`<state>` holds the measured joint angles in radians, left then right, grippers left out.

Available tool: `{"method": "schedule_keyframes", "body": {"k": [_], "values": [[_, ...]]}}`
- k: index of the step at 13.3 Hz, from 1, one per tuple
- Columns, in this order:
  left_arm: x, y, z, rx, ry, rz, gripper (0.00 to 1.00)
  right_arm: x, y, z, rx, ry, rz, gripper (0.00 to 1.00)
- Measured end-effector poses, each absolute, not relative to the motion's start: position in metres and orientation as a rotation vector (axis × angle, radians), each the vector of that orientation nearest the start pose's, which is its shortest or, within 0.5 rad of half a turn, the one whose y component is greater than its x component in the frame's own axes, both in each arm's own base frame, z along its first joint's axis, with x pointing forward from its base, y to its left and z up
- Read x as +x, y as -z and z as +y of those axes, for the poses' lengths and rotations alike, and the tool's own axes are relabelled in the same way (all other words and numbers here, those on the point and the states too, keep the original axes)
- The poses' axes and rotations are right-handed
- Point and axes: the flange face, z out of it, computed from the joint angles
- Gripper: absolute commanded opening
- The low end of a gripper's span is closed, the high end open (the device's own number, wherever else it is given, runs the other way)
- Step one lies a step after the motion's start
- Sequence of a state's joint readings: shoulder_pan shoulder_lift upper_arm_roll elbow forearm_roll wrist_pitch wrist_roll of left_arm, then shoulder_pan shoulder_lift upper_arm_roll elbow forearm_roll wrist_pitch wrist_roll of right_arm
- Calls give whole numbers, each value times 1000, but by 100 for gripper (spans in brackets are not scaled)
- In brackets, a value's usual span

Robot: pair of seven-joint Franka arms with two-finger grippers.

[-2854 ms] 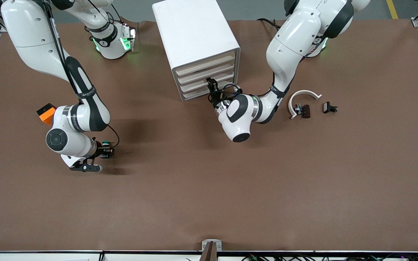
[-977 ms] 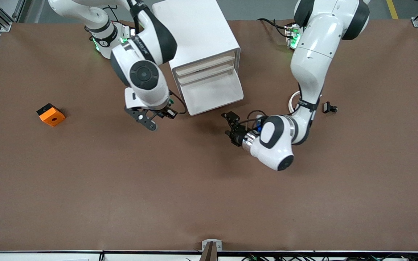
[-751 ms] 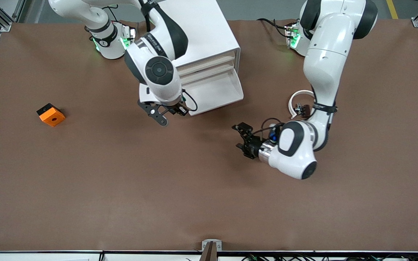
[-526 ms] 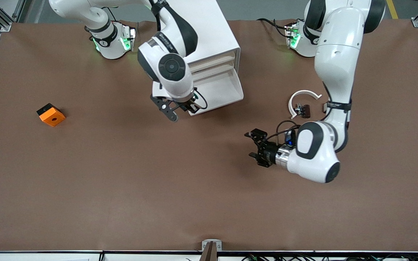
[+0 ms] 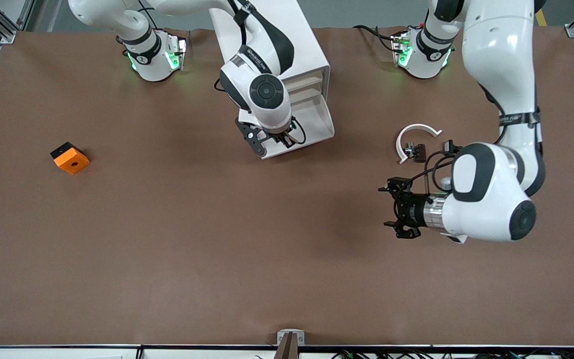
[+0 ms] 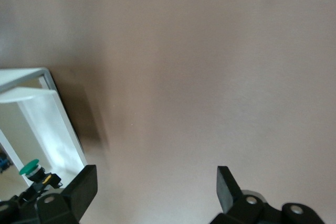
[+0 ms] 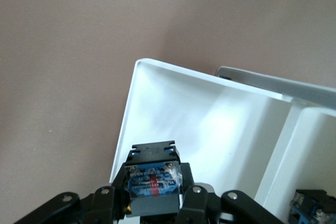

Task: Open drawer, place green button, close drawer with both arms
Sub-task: 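Lower the button into the open drawer and open the right gripper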

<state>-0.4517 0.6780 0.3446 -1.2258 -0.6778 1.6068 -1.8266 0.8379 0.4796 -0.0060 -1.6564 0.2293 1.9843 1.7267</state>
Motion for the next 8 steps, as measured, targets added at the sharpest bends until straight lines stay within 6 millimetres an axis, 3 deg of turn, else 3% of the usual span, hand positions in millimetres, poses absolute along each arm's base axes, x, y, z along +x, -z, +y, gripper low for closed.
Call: {"method": "schedule_keyframes", "body": {"k": [3, 6, 8], "values": [[686, -419, -183, 1958, 701, 2211, 100, 424, -300, 505, -2819, -393, 1591, 0], [688, -427, -163, 1999, 635, 2205, 100, 418, -281, 510, -2809, -396, 1665, 1], [686, -433, -162, 2085, 565, 2174, 100, 411, -270, 516, -2813, -392, 1673, 6]]}}
